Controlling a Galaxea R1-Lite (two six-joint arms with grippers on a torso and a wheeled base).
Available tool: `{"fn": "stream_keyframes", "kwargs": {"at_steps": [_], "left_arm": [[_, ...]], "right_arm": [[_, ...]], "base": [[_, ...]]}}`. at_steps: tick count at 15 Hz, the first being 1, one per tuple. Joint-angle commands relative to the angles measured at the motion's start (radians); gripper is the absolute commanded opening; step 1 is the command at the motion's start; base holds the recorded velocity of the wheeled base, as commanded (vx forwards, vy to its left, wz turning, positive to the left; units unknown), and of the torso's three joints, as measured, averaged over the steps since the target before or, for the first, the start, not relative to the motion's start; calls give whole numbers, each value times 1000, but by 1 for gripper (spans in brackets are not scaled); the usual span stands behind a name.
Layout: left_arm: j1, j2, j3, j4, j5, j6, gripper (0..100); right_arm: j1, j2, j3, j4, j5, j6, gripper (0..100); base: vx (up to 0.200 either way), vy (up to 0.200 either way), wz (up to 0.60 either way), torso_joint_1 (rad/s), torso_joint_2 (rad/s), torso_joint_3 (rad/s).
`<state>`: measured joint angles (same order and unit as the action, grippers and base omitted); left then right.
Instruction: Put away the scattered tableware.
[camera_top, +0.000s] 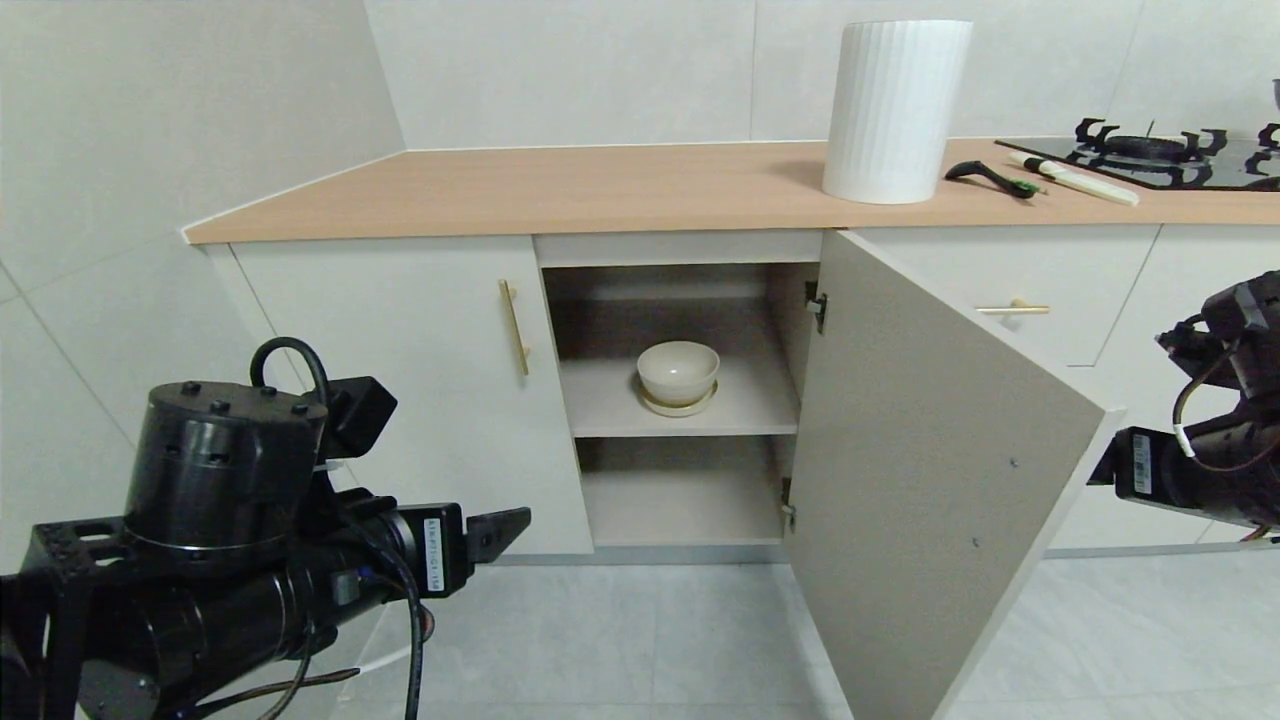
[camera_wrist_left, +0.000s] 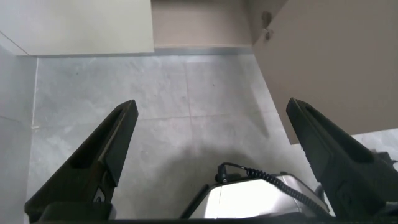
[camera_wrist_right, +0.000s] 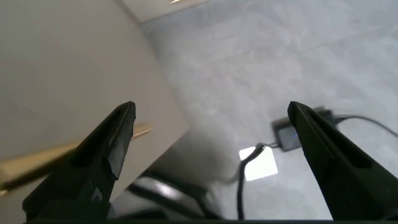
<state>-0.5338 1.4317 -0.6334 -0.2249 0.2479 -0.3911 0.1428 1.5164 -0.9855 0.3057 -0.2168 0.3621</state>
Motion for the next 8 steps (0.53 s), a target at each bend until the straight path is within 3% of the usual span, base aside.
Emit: {"fn": "stream_keyframes", "kwargs": {"at_steps": [1,8], "left_arm": [[0,-2,0,-1,1,0,100],[0,-8,-5,-1,2,0,100]], "right_arm": [[63,27,-1,-4,4,29,100],[276,79,-5,-89,5,139,100]], "base": [[0,0,0,0,0,0],[0,0,0,0,0,0]]}}
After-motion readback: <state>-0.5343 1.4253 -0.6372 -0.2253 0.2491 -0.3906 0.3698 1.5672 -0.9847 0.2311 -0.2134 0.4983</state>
